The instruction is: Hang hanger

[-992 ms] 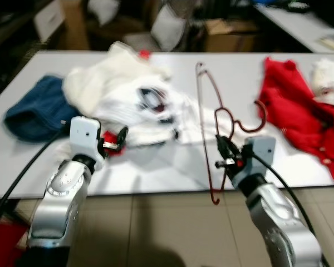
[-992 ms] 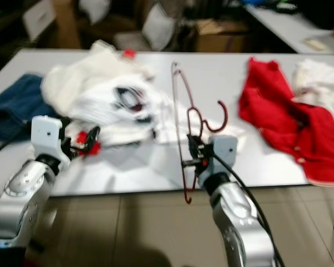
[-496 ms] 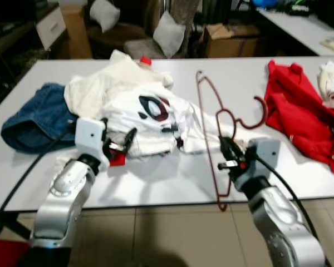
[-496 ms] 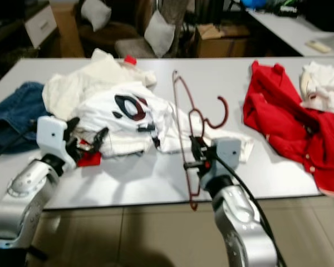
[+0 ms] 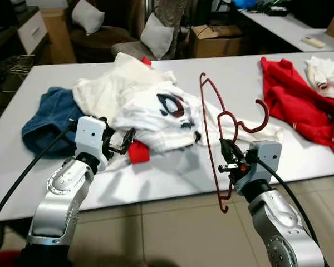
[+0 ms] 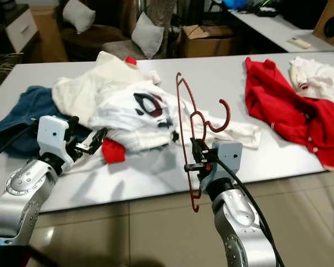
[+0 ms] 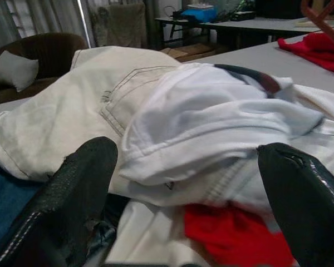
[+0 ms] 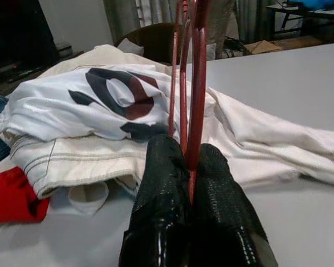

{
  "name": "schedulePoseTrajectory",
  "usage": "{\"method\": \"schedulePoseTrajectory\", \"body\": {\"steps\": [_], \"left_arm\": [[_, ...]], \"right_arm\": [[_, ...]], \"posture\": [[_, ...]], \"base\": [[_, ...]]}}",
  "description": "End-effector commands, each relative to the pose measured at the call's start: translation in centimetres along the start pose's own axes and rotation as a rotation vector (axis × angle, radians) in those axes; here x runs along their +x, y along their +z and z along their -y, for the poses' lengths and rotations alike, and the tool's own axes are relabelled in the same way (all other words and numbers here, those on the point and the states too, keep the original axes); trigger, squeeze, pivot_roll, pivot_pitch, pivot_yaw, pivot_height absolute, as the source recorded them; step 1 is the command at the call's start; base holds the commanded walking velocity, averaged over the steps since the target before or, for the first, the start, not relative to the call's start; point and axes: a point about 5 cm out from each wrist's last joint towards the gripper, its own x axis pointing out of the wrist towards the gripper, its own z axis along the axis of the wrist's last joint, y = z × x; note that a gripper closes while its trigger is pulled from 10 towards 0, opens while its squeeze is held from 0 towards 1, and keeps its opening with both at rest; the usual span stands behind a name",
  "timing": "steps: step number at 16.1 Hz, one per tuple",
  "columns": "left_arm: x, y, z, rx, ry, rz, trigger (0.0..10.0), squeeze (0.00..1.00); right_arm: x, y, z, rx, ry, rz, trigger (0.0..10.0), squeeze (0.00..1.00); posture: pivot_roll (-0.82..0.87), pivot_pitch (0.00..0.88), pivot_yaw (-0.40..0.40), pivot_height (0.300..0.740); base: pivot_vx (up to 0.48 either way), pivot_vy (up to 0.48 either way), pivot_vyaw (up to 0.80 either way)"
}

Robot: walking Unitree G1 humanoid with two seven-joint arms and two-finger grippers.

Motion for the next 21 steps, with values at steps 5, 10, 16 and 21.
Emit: {"method": "schedulePoseTrajectory", "body": {"steps": [5, 10, 16, 21], "left_arm": [[1.3, 0.3, -0.4, 0.126, -0.066, -0.021, 10.0, 1.0], [3.5, -0.2, -1.0, 0.283, -0.109, -0.06, 10.0, 0.0], [4.8, -0.5, -4.5, 0.461, -0.082, -0.159, 0.0, 0.0], [5.4, 0.5, -4.3, 0.46, -0.131, -0.088, 0.0, 0.0]], "right_arm": [[0.1, 0.8, 1.5, -0.02, -0.04, 0.03, 10.0, 0.0], [-0.5, 1.2, 2.7, -0.056, -0.071, 0.031, 10.0, 0.0], [-0.9, 1.2, 3.1, -0.077, -0.08, 0.019, 10.0, 0.0], [-1.0, 1.2, 3.1, -0.078, -0.082, 0.021, 10.0, 0.0]], "posture": [[-0.09, 0.0, 0.044, 0.74], [-0.12, 0.0, 0.043, 0.74], [-0.15, 0.0, 0.048, 0.74], [-0.15, 0.0, 0.049, 0.74]], "base": [[0.0, 0.0, 0.0], [0.0, 0.0, 0.0], [0.0, 0.0, 0.0], [0.0, 0.0, 0.0]]}}
